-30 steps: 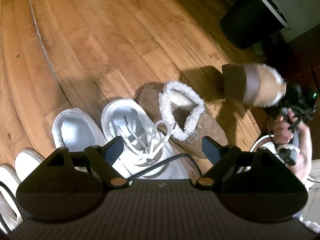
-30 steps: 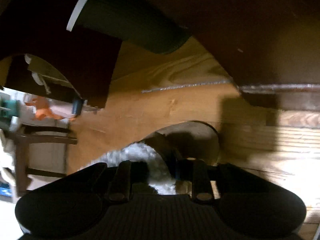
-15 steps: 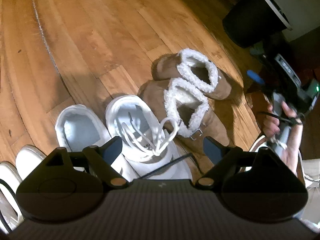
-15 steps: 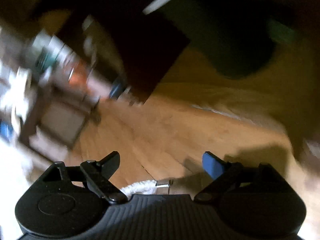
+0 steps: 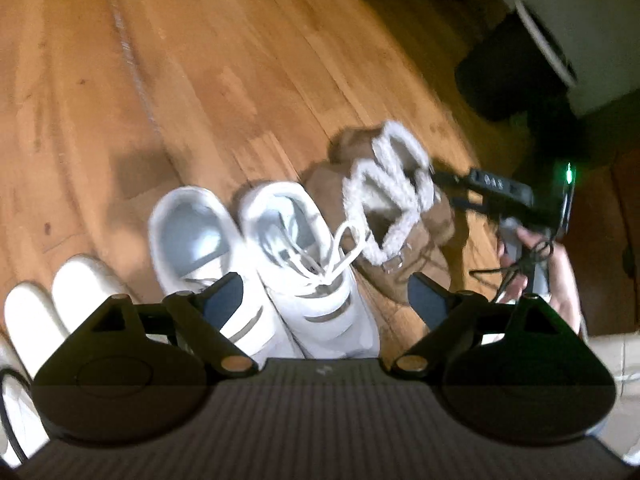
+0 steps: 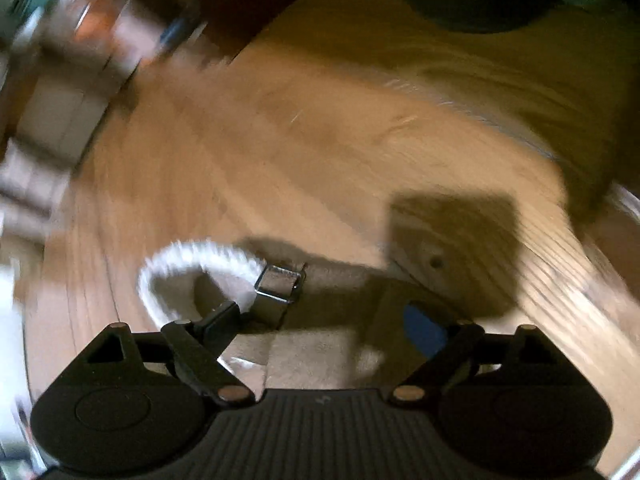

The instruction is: Organize scattered shoes

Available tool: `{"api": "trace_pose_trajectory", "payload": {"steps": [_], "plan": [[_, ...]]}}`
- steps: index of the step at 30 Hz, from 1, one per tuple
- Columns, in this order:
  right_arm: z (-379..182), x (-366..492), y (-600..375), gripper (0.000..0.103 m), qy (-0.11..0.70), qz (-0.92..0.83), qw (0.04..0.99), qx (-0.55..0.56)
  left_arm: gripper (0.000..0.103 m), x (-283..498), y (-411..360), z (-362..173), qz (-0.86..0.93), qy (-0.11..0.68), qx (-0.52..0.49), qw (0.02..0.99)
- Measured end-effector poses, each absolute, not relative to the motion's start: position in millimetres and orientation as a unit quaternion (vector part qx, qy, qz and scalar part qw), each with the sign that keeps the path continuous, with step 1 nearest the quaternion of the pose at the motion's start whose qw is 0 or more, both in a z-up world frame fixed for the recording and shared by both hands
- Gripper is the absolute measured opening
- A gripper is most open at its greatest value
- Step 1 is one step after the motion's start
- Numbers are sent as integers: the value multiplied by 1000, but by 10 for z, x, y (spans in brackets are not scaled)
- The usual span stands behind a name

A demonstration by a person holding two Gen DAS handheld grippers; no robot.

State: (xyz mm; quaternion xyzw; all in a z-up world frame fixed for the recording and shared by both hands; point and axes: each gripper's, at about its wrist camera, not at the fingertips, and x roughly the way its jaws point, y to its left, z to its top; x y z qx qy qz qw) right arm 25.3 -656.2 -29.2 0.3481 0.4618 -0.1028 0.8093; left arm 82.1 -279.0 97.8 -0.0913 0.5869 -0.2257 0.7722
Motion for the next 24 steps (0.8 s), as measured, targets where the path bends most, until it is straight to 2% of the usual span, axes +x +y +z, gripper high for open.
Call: {"api": "trace_pose_trajectory", "payload": {"steps": [4,12,15,19,24], "plan": [[172,-55,-6062,91,438,-50,848,295,103,395,-2385,1140,-177,535,-103,820],[922,-745,-4523,93,433,87,883,160,103,-497,-1259,913,-6,553,-137,822],[1175,-1048,-4069,94,423,108,897,71,103,-747,-1070,860,62,559,-126,817],[1270,-1307,-3593,94,422,115,898,-51,103,-1011,-1073,751,54,563,-143,813],[1320,-1447,-3357,94,423,74,895,-117,103,-1196,-1153,609,19,573,-144,806]]}}
